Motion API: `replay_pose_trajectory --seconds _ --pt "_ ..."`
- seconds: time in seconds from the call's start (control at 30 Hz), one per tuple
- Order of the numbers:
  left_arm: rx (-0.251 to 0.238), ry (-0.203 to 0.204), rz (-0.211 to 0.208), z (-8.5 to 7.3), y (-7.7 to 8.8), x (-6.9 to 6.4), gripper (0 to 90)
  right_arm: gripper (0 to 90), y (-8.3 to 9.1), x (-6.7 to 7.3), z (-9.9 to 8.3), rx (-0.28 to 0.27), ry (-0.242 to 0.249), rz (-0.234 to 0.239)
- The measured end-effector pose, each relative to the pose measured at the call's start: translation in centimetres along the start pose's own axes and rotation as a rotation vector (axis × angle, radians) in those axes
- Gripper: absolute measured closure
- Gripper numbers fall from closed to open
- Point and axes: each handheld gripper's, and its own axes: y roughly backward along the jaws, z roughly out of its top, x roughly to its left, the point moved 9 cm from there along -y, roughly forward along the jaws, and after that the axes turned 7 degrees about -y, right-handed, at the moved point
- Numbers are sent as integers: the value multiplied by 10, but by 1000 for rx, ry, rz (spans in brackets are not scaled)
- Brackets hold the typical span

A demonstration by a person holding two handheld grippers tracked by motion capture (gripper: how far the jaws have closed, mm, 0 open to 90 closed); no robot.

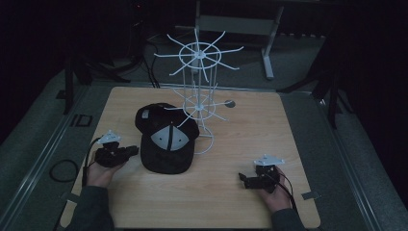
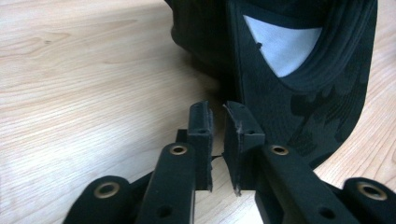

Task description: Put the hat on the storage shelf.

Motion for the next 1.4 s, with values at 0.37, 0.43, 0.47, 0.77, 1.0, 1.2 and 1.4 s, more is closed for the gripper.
replay_pose_trajectory --seconds 0.37,0.43,0.47,0.77,1.0,1.2,1.4 --pt "6 -4 -39 -6 4 -2 708 119 0 0 0 0 0 0" --pt "10 -3 -34 -7 4 -2 673 119 0 0 0 0 0 0" --pt "10 1 -32 -7 4 -1 647 119 0 0 0 0 0 0" --pt "17 61 -112 -10 -5 -2 401 119 0 0 0 0 0 0" --pt "85 23 -214 -13 -28 -23 428 119 0 0 0 0 0 0" --pt "135 -1 -206 -13 -39 -28 501 119 0 0 0 0 0 0" --pt "142 8 -210 -11 -38 -31 585 119 0 0 0 0 1 0"
